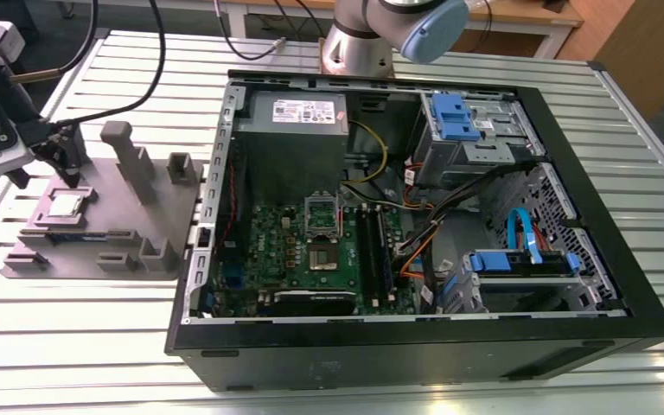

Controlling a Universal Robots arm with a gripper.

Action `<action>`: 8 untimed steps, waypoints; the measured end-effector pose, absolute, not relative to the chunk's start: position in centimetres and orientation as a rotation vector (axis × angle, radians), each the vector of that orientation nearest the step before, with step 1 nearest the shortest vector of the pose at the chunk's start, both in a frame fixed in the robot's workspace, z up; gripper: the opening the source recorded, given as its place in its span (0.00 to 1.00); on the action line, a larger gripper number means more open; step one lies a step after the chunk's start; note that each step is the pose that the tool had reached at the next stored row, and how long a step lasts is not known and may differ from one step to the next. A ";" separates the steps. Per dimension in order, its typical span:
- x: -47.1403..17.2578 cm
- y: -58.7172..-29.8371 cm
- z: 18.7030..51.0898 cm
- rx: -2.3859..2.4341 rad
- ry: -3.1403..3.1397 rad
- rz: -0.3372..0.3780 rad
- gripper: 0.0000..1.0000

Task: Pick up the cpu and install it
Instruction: 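Pick up the cpu and move it towards the insertion slot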

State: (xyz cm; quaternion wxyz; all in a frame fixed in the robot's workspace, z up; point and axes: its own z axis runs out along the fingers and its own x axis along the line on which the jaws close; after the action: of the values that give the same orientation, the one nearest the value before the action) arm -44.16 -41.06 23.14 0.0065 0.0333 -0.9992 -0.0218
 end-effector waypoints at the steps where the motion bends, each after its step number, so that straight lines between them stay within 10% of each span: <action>1: -44.2 -41.1 23.1 0.104 -3.126 -0.077 0.65; 8: -44.2 -41.1 22.8 0.104 -3.126 -0.091 0.65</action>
State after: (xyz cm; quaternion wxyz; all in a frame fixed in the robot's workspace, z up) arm -44.16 -41.05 22.76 0.0063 0.0333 -0.9990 -0.0292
